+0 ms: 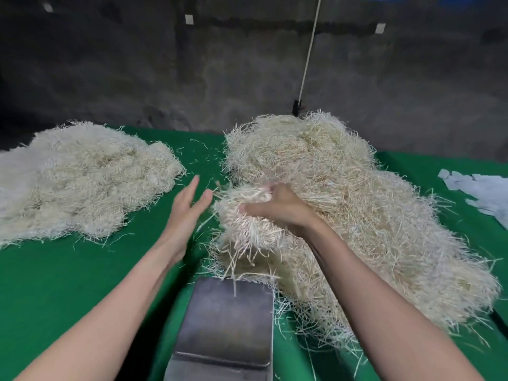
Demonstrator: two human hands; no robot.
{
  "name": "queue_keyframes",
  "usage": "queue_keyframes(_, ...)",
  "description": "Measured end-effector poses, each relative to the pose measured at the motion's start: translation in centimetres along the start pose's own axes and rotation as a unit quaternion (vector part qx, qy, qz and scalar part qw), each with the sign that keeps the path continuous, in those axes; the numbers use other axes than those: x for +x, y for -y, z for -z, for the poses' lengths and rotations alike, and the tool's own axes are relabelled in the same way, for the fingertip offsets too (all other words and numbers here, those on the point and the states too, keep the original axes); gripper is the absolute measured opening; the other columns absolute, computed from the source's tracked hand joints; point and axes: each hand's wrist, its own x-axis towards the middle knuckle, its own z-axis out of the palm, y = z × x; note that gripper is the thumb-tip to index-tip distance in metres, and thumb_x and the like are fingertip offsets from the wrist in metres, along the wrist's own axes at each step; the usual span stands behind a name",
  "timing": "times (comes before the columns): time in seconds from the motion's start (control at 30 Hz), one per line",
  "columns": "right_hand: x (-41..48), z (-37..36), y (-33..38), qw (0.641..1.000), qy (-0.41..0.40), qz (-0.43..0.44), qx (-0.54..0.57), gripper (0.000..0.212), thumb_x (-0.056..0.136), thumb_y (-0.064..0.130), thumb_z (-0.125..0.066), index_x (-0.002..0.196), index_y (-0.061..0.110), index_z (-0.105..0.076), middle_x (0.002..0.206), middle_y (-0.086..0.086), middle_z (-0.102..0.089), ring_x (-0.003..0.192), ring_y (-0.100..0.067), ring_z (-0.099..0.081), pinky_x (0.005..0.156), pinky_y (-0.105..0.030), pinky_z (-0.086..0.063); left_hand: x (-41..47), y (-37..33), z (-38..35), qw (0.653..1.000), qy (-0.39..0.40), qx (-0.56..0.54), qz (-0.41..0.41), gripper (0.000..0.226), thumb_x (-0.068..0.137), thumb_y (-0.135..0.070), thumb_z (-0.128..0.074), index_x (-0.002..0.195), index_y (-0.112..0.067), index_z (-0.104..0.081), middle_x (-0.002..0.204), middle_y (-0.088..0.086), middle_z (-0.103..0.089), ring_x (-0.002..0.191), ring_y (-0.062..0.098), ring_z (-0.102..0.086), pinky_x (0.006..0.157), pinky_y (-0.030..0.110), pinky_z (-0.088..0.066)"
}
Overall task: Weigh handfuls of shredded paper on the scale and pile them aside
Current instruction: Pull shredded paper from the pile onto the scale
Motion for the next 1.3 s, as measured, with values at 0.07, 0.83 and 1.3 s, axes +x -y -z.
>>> queue_keyframes(0.07,-0.1,-2.1,1.3,1.0,0.024,0.016,-0.006,0.077,0.07,0.032,-0.081,0.132,0.015,-0.039,0.103,0.004,-0.055,0.076,-0.005,-0.053,0.057,-0.015,-0.047,-1.0,-0.9,-0.2,0.988,0.134,-0.072,0.026,0.064,0.071,-0.07,-0.052,0.132,-0.059,-0.034,0.145,-0.025,-0.026,0.135,0.012,-0.017,0.107,0.054,-0.022)
queue_keyframes(0.83,-5.5,-11.1,-9.2,0.947,-0.005,-0.187,0.262,0.101,0.065,0.024,-0.083,0.147,0.02,-0.023,0.152,-0.008,-0.026,0.128,-0.023,-0.041,0.099,-0.031,-0.034,-5.5,8.2,-0.4,0.971,0.117,-0.084,0.19,0.081,0.067,-0.053,-0.07,0.135,-0.016,-0.046,0.141,0.001,-0.047,0.122,0.015,-0.044,0.1,0.034,-0.032)
queue_keyframes(1.3,-6.5,-12.4,-13.1,0.989,-0.094,-0.104,0.042,0.043,0.082,0.021,-0.072,0.122,0.022,-0.054,0.122,0.011,-0.046,0.109,-0.003,-0.048,0.092,-0.016,-0.035,-6.8,11.7,2.0,0.964,-0.05,0.261,0.026,0.103,0.073,-0.051,-0.073,0.151,-0.029,-0.009,0.156,-0.006,-0.015,0.143,0.015,-0.008,0.113,0.043,-0.009)
